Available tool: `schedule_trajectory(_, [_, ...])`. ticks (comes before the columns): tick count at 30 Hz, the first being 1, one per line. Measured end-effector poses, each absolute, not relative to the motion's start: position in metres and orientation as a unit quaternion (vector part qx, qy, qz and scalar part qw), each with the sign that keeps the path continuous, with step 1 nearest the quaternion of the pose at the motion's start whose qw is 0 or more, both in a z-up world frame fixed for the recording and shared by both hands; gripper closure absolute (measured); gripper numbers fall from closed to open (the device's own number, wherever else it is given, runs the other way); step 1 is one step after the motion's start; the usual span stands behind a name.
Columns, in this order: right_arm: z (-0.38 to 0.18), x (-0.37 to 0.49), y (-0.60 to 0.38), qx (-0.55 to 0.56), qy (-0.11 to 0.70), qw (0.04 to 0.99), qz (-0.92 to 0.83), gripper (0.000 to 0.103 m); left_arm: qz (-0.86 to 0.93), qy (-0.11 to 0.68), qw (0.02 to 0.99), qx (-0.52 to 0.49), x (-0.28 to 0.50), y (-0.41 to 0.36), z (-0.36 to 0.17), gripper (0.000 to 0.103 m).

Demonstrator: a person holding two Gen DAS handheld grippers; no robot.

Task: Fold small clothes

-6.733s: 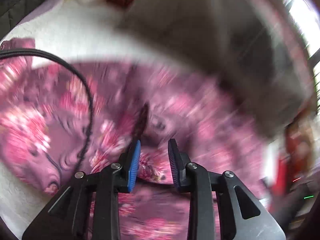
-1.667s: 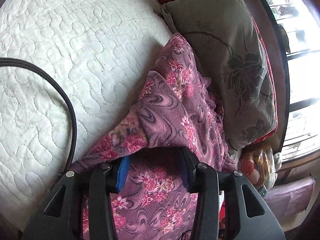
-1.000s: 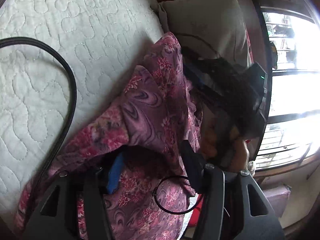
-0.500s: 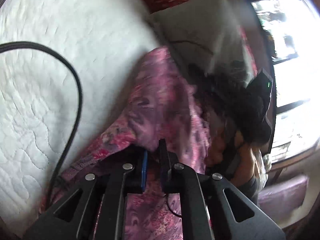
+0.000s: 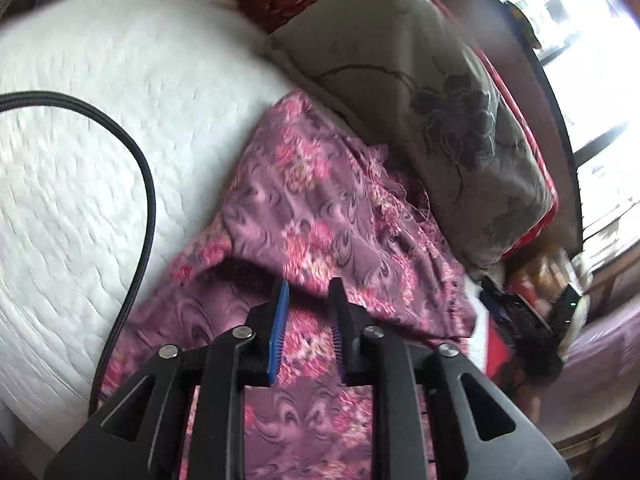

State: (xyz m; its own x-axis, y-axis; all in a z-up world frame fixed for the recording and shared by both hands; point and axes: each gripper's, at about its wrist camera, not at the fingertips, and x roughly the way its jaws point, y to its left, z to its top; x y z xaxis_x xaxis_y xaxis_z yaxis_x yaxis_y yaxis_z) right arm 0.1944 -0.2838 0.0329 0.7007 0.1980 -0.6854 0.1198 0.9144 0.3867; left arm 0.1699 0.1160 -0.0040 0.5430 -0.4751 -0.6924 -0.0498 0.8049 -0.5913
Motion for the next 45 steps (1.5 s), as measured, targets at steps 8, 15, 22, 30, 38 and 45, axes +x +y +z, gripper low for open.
schedule_trajectory(8, [-0.007, 0.19, -0.321, 0.195, 0.451, 0.871, -0.012, 0.099, -0.084, 0.497, 0.839, -0.208, 0.229, 0.109, -0.019, 0.067])
schedule_trajectory(15, [-0.015, 0.166, -0.359, 0.272, 0.421, 0.865, -0.02, 0.101, -0.019, 0.51, 0.848, -0.142, 0.228, 0.12, -0.044, 0.065])
schedule_trajectory(22, [0.028, 0.125, -0.354, 0.271, 0.374, 0.886, 0.037, 0.09, -0.064, 0.504, 0.853, -0.118, 0.193, 0.109, -0.018, 0.059])
schedule_trajectory(30, [-0.012, 0.11, -0.341, 0.263, 0.505, 0.821, 0.046, 0.088, -0.046, 0.549, 0.834, -0.02, 0.17, 0.079, -0.032, 0.054])
schedule_trajectory(38, [-0.017, 0.037, -0.317, 0.165, 0.565, 0.805, 0.073, 0.077, -0.072, 0.593, 0.802, 0.018, 0.096, 0.079, -0.046, 0.049])
schedule_trajectory(45, [-0.029, -0.029, -0.314, 0.191, 0.557, 0.804, 0.079, 0.077, -0.097, 0.63, 0.771, -0.002, 0.027, 0.102, -0.057, 0.049])
